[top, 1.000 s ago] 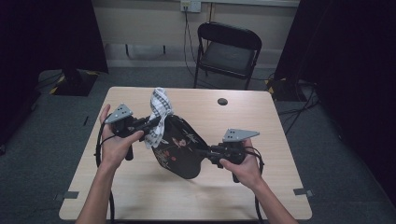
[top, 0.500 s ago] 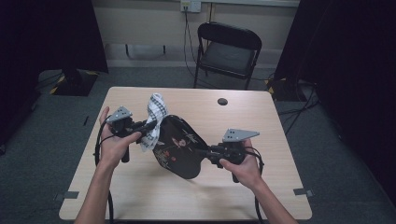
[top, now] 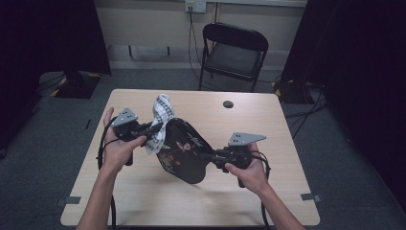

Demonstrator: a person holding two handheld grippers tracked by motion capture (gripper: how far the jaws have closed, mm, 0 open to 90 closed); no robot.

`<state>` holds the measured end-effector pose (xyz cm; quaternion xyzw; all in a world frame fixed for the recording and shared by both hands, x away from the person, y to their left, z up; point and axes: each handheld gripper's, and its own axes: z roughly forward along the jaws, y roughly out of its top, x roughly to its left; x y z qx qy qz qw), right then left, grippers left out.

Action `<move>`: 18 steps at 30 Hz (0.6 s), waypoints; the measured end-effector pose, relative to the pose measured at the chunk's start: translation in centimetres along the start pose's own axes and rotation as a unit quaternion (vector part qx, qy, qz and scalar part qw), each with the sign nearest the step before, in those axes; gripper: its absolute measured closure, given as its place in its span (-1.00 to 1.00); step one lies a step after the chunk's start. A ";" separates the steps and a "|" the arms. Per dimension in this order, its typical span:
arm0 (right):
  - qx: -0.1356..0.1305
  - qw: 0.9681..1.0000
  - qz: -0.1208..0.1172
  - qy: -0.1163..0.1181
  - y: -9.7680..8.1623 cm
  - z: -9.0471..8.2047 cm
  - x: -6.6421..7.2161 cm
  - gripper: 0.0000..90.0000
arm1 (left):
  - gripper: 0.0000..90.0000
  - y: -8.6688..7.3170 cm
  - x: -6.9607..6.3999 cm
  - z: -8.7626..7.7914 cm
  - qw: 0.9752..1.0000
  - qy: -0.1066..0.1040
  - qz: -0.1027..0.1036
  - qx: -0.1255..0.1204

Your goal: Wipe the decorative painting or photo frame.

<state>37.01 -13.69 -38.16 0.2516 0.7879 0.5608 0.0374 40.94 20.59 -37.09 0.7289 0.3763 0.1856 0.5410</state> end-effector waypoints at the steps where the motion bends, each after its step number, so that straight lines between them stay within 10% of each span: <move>1: 0.000 1.000 0.000 0.000 0.0 0.0 0.0 0.75 | 0.74 -0.1 0.1 0.1 1.000 0.004 -0.001 0.004; 12: 0.001 1.000 -0.003 -0.001 0.0 0.0 0.0 0.75 | 0.74 0.6 -0.4 -0.2 0.999 -0.019 -0.019 -0.023; 18: 0.001 1.000 -0.004 -0.002 0.0 0.0 0.1 0.75 | 0.73 0.8 -0.9 -0.3 1.000 -0.004 0.011 -0.018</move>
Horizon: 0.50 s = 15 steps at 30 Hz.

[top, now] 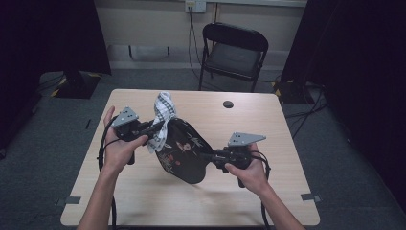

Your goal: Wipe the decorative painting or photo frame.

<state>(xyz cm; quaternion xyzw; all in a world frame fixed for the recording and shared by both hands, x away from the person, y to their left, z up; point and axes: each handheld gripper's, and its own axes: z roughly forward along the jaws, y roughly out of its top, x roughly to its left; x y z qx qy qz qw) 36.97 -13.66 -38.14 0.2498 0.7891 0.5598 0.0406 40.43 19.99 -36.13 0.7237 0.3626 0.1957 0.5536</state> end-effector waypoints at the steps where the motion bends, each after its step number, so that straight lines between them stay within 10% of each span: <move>1: 0.001 1.000 -0.001 0.000 0.0 0.0 0.0 0.75 | 0.73 -0.1 0.1 0.1 1.000 0.001 -0.002 0.004; 15: 0.000 1.000 0.000 -0.003 0.1 0.1 -0.1 0.75 | 0.72 -2.9 2.4 -1.0 0.998 0.012 -0.024 0.057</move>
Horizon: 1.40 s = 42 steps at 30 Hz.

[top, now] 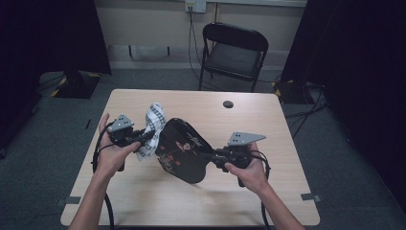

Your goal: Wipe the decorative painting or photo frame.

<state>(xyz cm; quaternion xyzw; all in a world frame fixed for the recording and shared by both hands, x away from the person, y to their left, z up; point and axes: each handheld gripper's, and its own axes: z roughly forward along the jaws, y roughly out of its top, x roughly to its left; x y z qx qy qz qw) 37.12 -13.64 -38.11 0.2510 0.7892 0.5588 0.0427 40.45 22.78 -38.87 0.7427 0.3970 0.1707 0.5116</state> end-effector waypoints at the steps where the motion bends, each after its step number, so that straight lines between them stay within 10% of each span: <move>1: 0.000 1.000 0.000 0.000 0.0 0.0 0.0 0.75 | 0.72 0.0 0.1 -0.1 1.000 -0.007 -0.007 -0.003; 10: 0.001 1.000 -0.001 0.002 0.0 0.0 -0.1 0.75 | 0.72 0.3 -0.8 -0.3 1.000 -0.002 0.003 -0.024; 23: 0.000 1.000 -0.001 0.004 0.0 0.1 0.0 0.75 | 0.73 -1.9 0.5 0.6 0.999 0.020 -0.007 0.032; 29: 0.000 1.000 0.000 0.004 0.0 0.1 -0.1 0.75 | 0.71 -0.5 -0.4 -0.5 1.000 0.001 -0.008 -0.007; 32: 0.000 1.000 0.001 0.005 0.0 0.1 0.0 0.75 | 0.71 -0.5 -0.7 -0.2 1.000 0.016 0.017 0.006; 42: 0.002 1.000 -0.003 0.005 0.0 0.2 0.1 0.75 | 0.72 -2.8 1.1 1.4 0.998 0.021 -0.013 0.054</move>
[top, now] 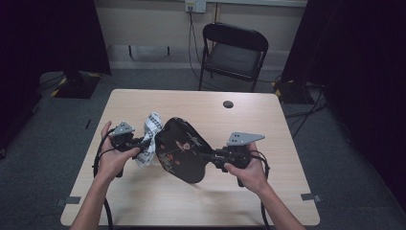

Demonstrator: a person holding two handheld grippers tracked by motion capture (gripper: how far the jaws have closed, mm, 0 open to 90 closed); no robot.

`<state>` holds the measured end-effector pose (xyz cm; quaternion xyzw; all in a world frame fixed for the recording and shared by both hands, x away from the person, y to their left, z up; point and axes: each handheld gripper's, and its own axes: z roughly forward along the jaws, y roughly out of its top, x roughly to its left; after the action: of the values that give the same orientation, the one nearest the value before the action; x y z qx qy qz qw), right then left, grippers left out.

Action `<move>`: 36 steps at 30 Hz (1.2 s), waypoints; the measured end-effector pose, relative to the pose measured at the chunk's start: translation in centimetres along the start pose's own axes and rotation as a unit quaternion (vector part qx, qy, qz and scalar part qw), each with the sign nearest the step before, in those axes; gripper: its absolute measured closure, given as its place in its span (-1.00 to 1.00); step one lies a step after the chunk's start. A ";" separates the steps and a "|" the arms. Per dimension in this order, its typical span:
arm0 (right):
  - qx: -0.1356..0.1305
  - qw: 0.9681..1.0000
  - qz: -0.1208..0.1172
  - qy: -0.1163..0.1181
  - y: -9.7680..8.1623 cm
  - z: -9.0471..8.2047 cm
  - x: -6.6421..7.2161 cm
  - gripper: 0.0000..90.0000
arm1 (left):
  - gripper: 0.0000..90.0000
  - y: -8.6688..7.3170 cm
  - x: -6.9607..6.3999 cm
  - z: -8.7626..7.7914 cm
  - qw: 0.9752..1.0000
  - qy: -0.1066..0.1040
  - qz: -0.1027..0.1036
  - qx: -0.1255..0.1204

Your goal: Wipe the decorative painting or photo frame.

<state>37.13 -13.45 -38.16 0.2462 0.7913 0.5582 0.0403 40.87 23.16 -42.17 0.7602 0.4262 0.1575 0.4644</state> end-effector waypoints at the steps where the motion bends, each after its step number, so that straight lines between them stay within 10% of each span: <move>1: 0.000 1.000 -0.001 0.000 0.0 0.0 0.0 0.75 | 0.72 0.1 0.0 -0.1 1.000 -0.002 -0.001 -0.003; 7: 0.000 1.000 -0.004 0.002 0.0 0.0 0.0 0.75 | 0.74 1.3 -0.2 -1.5 0.995 -0.036 -0.042 -0.079; 19: 0.000 1.000 -0.003 0.001 0.0 0.0 0.0 0.75 | 0.74 -0.4 0.4 0.4 1.000 -0.012 -0.019 0.001; 25: -0.001 1.000 -0.004 0.001 0.0 0.0 0.0 0.75 | 0.73 0.8 0.0 -1.0 0.997 -0.025 -0.035 -0.069; 36: -0.003 1.000 -0.003 0.000 0.0 0.1 0.0 0.75 | 0.73 -0.9 0.6 0.9 1.000 -0.013 -0.019 0.000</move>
<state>37.14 -13.34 -38.20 0.2436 0.7902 0.5608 0.0431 41.36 23.30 -43.45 0.7539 0.4347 0.1383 0.4728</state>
